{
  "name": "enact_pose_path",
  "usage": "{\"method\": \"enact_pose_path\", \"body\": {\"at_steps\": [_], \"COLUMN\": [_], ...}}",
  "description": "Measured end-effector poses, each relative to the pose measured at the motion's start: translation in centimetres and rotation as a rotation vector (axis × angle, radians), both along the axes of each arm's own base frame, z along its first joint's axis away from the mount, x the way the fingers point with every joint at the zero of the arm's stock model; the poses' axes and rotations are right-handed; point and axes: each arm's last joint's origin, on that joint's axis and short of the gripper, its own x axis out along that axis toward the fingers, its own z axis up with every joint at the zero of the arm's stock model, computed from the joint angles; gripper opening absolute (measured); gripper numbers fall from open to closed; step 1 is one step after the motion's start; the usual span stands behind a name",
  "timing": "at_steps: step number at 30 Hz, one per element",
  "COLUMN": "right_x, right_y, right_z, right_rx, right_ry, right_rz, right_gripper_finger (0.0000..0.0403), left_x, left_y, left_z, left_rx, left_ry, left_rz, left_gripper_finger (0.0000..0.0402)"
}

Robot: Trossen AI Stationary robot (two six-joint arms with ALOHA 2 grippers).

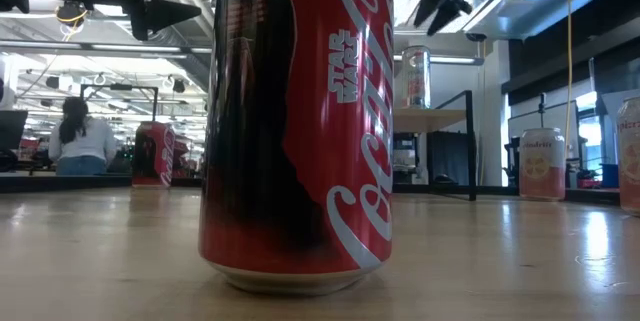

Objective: Place canned beverage on shelf
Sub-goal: Put the white-pink soda can on the shelf aligned with the other white-pink soda can

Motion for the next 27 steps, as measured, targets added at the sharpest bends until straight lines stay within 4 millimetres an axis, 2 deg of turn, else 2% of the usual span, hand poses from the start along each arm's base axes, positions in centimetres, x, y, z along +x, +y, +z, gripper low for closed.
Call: {"method": "enact_pose_path", "body": {"at_steps": [3,8,14,18,22,27], "right_x": [0.1,2.5,5.5,6.5,7.1,7.9], "right_y": [1.7,5.7,10.4,13.4,16.4,19.6], "right_z": [1.6,2.9,3.1,3.0,3.0,1.5], "right_rx": [-0.034,-0.037,-0.003,0.077,0.129,0.139], "right_ry": [-0.054,-0.166,-0.216,-0.234,-0.241,-0.169], "right_rz": [0.05,0.221,0.385,0.443,0.506,0.532], "right_gripper_finger": [0.03,0.0301,0.0301,0.0301,0.03,0.0286], "left_x": [-0.1,-0.1,0.4,1.2,2.6,4.3], "left_y": [0.1,0.0,-0.2,-0.4,-1.1,-2.5], "left_z": [0.2,0.4,1.4,2.6,3.0,3.6], "left_rx": [-0.012,0.037,0.056,0.062,0.065,0.049], "left_ry": [-0.028,-0.019,-0.026,0.036,0.116,0.248], "left_rz": [0.047,0.01,-0.08,-0.151,-0.303,-0.387], "left_gripper_finger": [0.0325,0.0325,0.0325,0.0325,0.0325,0.0325]}}
